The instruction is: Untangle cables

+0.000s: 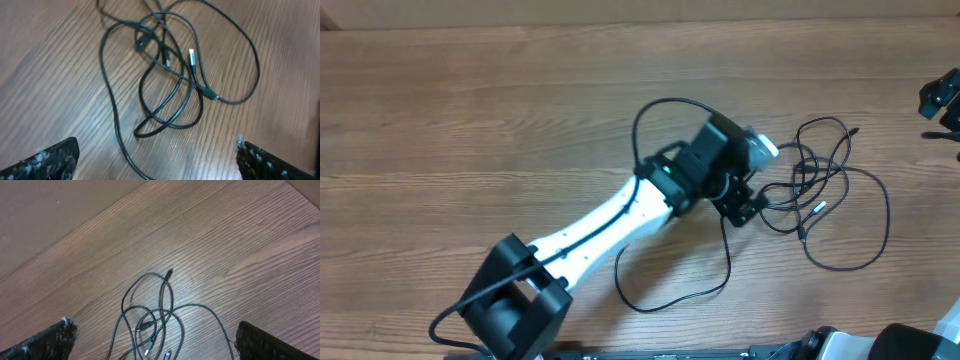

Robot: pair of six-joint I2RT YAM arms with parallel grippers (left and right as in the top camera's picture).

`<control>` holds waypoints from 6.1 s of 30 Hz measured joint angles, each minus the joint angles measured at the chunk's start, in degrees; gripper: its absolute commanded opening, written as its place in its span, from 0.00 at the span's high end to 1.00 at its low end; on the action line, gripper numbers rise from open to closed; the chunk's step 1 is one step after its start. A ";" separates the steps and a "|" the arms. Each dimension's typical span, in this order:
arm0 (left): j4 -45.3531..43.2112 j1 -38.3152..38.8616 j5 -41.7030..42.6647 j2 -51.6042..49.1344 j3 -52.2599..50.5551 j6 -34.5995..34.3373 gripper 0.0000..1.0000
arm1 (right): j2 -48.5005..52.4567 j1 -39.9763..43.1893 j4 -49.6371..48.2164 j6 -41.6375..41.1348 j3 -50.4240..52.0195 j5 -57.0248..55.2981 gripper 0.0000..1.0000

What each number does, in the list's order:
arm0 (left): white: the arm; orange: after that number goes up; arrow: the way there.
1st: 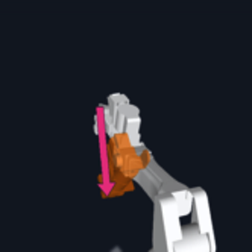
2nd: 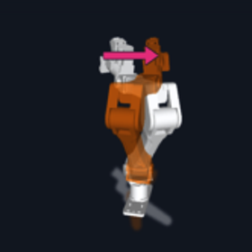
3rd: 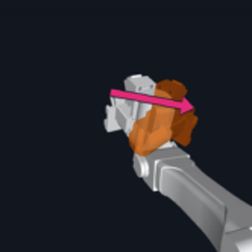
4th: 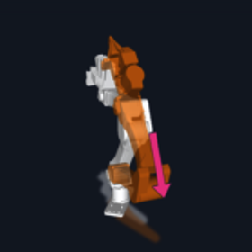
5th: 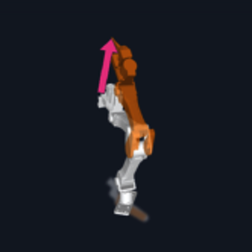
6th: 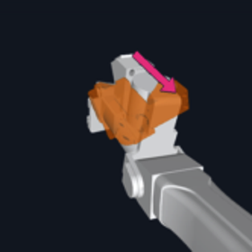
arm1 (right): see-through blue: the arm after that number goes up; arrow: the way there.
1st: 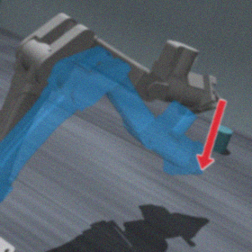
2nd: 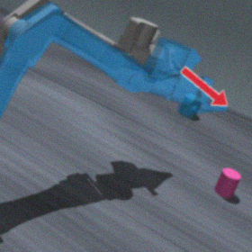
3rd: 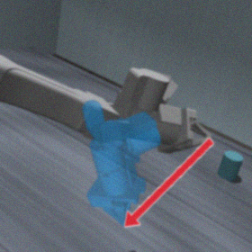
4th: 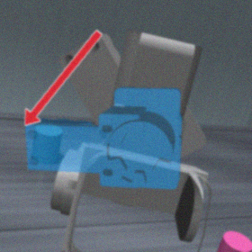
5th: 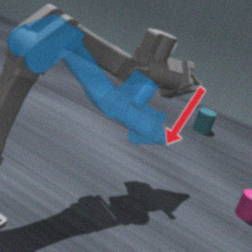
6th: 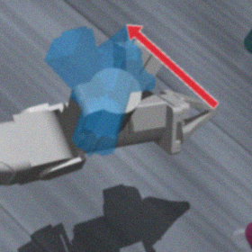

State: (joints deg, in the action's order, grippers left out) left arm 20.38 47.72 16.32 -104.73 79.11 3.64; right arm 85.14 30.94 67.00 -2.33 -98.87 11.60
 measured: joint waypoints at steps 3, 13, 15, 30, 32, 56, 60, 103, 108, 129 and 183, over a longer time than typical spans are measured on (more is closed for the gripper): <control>-0.55 0.85 -2.32 -0.07 0.02 2.08 0.00 | 0.00 0.00 0.15 0.00 0.00 0.02 0.00; -9.57 1.64 -4.90 -8.74 0.13 4.28 0.00 | 0.00 0.00 0.31 0.02 0.00 0.00 0.00; -11.93 2.21 -4.57 -10.91 0.13 4.31 0.00 | 0.00 0.00 0.31 0.00 0.00 0.00 0.00; -17.18 5.07 -4.42 -19.93 0.26 4.42 0.96 | 0.00 0.00 0.35 0.00 0.00 0.02 0.00; -16.74 4.90 -5.49 -20.09 0.26 3.80 0.96 | 0.00 0.00 0.33 0.02 0.00 0.00 0.00; -14.69 -4.76 -6.47 32.87 1.97 2.32 0.96 | 2.97 -11.30 5.66 14.71 0.00 20.20 0.00; -16.26 -4.76 -6.47 35.32 1.97 2.32 0.96 | 4.50 -18.01 7.15 21.24 0.00 26.97 0.00; 27.26 -53.92 -33.48 40.09 2.62 -13.84 0.96 | 10.32 -29.79 10.78 27.85 0.04 22.16 0.00; 28.55 -64.92 -33.53 40.11 2.62 -15.91 0.95 | 10.32 -29.81 10.93 27.89 0.04 21.79 0.00; 28.11 -104.89 -15.98 27.26 2.67 -17.38 0.00 | 10.32 -29.81 12.52 27.87 0.04 21.38 0.00; 8.92 -22.80 4.61 -12.76 4.63 15.47 0.00 | 10.32 -20.11 11.63 -3.65 0.07 2.36 0.00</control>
State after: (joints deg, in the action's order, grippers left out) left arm 29.30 24.93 20.93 -117.49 83.74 19.11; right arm 95.46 10.83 78.63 -5.98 -98.80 13.96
